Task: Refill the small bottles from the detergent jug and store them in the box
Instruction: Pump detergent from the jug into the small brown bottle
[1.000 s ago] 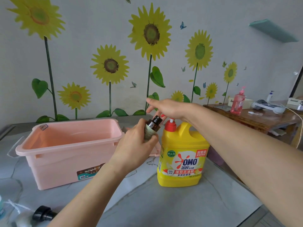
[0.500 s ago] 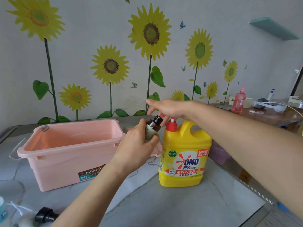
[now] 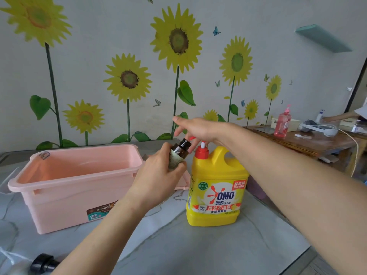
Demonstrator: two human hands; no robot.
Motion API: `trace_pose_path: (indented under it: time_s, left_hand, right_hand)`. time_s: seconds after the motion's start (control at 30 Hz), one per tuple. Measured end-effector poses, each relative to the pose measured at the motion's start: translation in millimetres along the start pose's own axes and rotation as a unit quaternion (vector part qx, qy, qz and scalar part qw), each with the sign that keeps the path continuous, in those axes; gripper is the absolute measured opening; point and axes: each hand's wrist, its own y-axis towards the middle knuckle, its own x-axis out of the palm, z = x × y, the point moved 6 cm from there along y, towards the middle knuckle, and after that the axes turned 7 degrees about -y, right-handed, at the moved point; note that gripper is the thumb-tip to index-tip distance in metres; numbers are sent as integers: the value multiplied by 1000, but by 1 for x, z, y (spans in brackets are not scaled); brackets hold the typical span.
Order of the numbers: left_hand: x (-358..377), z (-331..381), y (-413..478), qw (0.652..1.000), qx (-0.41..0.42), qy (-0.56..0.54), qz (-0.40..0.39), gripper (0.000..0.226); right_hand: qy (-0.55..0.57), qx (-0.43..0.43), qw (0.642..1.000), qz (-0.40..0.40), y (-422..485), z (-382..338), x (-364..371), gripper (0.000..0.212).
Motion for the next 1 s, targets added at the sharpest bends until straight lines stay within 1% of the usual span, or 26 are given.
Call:
trace_pose_path:
  time_s: [0.1,0.17,0.23,0.37,0.47,0.53,0.6,0.7,0.8,0.87,0.93,1.0]
  left_hand:
    - [-2,2,0,1000,5,-1,4,24]
    - [-2,2,0,1000,4,0,1,23]
    - [1,2,-1,1000,3,-2,-7,23]
    - [2,3,-2,1000,7,6,-11,18]
    - [0,3,-1,1000,6,-4,-8,22]
    - [0,4,-1,1000,4,-5,-8,21]
    - [1,4,-2,1000,7,0,-6,18]
    - [2,5,-2,1000,12,8,-4,17]
    - [2,4,-2,1000,7,-2,-3,17]
    - [2,4,-3,1000,4,-4,-1,18]
    - [2,5,-3,1000,9,-4,2,18]
    - [2,7,-3,1000,11,-1,4,19]
  right_hand:
    - [-7,4,1000,3,1,4,7,67]
    - [-34,12,999,-12,3,5,6,69]
    - [-34,18,999,-24,3,4,1,70]
    - [-5,2,1000,2,5,2,1,68]
    - [-41,6,999,11,6,3,9,66]
    - [-57,9,998,0,5,1,7,68]
    - [-35,9,999,-8,4,0,2,69]
    - [3,-3,1000,5,4,3,2,67]
    - [-32,0,999,13,3,4,8,66]
    - [-52,5,999,2,2,3,6,68]
    - [-30,8,999,-9,3,2,0,70]
    - [-4,1,1000,-4,4,3,-3,69]
